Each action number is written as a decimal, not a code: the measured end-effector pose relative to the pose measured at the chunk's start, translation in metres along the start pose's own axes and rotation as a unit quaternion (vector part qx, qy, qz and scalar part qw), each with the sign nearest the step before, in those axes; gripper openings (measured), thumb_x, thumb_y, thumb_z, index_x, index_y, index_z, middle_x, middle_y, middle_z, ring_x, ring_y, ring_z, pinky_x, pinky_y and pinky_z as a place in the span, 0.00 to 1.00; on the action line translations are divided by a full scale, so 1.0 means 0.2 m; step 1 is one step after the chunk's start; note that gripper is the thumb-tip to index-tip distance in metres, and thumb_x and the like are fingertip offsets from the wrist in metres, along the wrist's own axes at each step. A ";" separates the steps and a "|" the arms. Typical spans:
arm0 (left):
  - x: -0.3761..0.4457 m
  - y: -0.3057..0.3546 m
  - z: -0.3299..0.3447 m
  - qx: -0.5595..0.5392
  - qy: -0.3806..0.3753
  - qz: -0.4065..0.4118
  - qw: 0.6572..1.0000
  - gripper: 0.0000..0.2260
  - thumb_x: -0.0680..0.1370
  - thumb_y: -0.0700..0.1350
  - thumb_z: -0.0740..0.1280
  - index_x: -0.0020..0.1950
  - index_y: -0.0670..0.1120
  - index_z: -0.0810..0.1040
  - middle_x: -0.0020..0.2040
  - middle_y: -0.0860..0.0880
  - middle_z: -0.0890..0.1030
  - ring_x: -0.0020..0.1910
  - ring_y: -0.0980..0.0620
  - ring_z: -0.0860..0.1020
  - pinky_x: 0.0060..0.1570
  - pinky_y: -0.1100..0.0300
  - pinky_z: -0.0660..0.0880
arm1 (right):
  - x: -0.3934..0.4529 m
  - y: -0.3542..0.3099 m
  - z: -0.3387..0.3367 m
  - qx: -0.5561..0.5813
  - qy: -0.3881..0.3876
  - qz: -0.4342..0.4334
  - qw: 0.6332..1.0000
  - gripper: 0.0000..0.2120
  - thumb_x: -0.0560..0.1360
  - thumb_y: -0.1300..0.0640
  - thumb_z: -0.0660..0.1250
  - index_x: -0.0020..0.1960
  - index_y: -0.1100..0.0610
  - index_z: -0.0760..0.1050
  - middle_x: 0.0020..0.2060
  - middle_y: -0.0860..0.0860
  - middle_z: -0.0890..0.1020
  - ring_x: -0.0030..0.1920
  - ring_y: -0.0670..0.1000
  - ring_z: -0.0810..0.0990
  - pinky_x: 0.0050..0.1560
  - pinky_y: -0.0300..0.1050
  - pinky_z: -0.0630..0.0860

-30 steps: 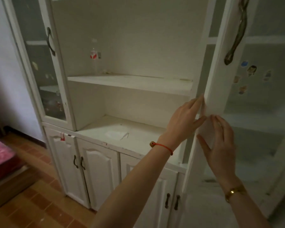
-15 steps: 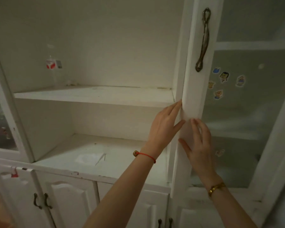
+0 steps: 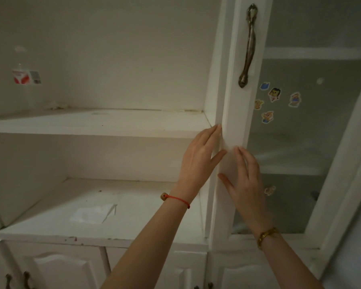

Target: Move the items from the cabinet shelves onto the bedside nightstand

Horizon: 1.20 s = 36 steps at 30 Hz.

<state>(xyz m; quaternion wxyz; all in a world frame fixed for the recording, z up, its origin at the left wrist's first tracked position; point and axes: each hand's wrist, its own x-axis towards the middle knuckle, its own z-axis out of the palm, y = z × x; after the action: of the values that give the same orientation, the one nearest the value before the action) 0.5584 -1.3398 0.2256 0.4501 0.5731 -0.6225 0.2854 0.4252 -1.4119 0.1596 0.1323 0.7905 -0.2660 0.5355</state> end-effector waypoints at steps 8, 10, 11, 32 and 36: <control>0.01 -0.01 0.01 -0.010 0.008 -0.004 1.000 0.26 0.78 0.46 0.70 0.74 0.41 0.70 0.70 0.46 0.74 0.70 0.49 0.71 0.69 0.56 0.71 | 0.01 0.01 0.02 0.011 0.011 -0.002 1.000 0.35 0.77 0.46 0.67 0.76 0.61 0.59 0.73 0.56 0.62 0.73 0.54 0.65 0.71 0.50 0.68; 0.01 -0.02 0.01 -0.018 0.009 -0.009 1.000 0.26 0.78 0.47 0.70 0.74 0.42 0.69 0.70 0.46 0.74 0.71 0.50 0.71 0.69 0.57 0.70 | 0.01 0.01 0.03 0.007 0.012 -0.006 1.000 0.35 0.77 0.46 0.67 0.76 0.61 0.59 0.72 0.56 0.62 0.73 0.53 0.64 0.71 0.49 0.68; 0.01 -0.02 0.01 -0.020 0.010 -0.011 1.000 0.26 0.78 0.47 0.71 0.74 0.42 0.69 0.70 0.46 0.74 0.70 0.50 0.71 0.69 0.58 0.70 | 0.01 0.02 0.03 0.003 0.012 -0.007 1.000 0.35 0.77 0.46 0.67 0.77 0.61 0.59 0.72 0.56 0.62 0.73 0.53 0.64 0.72 0.49 0.67; 0.05 -0.03 0.07 0.001 0.025 -0.028 0.999 0.25 0.77 0.44 0.71 0.73 0.43 0.71 0.69 0.48 0.75 0.68 0.52 0.74 0.65 0.60 0.74 | 0.07 0.01 0.08 -0.009 0.004 0.004 1.000 0.34 0.76 0.48 0.67 0.76 0.62 0.60 0.70 0.56 0.64 0.71 0.54 0.66 0.72 0.47 0.65; 0.01 -0.03 0.05 -0.006 0.023 -0.022 0.999 0.24 0.78 0.47 0.70 0.73 0.43 0.71 0.70 0.48 0.75 0.67 0.53 0.74 0.65 0.62 0.73 | 0.05 0.02 -0.01 0.021 -0.034 -0.012 0.999 0.34 0.76 0.49 0.67 0.76 0.61 0.60 0.71 0.56 0.66 0.71 0.54 0.67 0.72 0.48 0.66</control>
<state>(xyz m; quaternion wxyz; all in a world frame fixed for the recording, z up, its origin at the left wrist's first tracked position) 0.5613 -1.3500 0.2226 0.4738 0.5775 -0.6008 0.2846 0.4241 -1.4161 0.1690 0.1131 0.8140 -0.2492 0.5123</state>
